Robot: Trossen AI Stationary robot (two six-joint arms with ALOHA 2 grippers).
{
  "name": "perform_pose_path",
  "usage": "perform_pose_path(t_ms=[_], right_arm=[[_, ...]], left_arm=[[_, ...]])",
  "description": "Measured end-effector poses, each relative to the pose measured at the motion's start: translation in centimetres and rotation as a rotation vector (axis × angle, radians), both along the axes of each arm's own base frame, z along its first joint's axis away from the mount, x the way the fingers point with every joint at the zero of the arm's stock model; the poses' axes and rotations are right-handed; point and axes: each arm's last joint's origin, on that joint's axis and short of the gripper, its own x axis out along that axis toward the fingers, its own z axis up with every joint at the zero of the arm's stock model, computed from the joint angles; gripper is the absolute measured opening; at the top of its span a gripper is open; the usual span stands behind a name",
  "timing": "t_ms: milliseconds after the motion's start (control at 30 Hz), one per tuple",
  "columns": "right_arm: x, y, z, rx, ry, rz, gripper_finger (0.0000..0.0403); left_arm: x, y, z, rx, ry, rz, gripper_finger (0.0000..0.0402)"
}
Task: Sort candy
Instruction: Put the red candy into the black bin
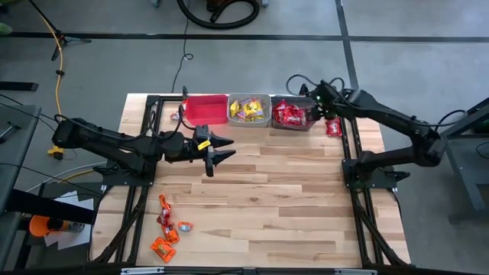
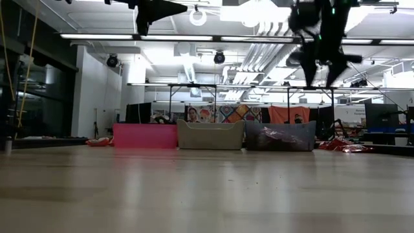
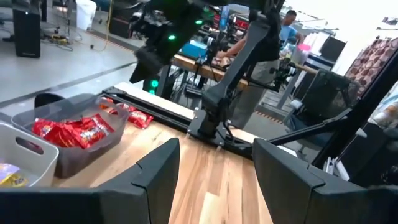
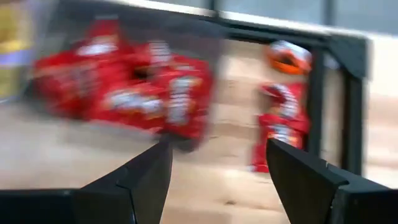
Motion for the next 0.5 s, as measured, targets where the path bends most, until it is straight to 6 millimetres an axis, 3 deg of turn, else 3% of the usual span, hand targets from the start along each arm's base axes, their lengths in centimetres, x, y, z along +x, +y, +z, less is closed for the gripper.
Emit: perform_pose_path(t_ms=[200,500], right_arm=[[-4.3,-3.0,-4.2,0.087,0.04,-0.303,0.0254],[-6.5,-2.4,-10.0,0.2,0.031,-0.428,0.0254]], left_arm=[[0.0,0.0,0.0,0.001,0.002,-0.001,0.019],[0.0,0.1,0.0,0.001,0.002,0.002,0.019]])
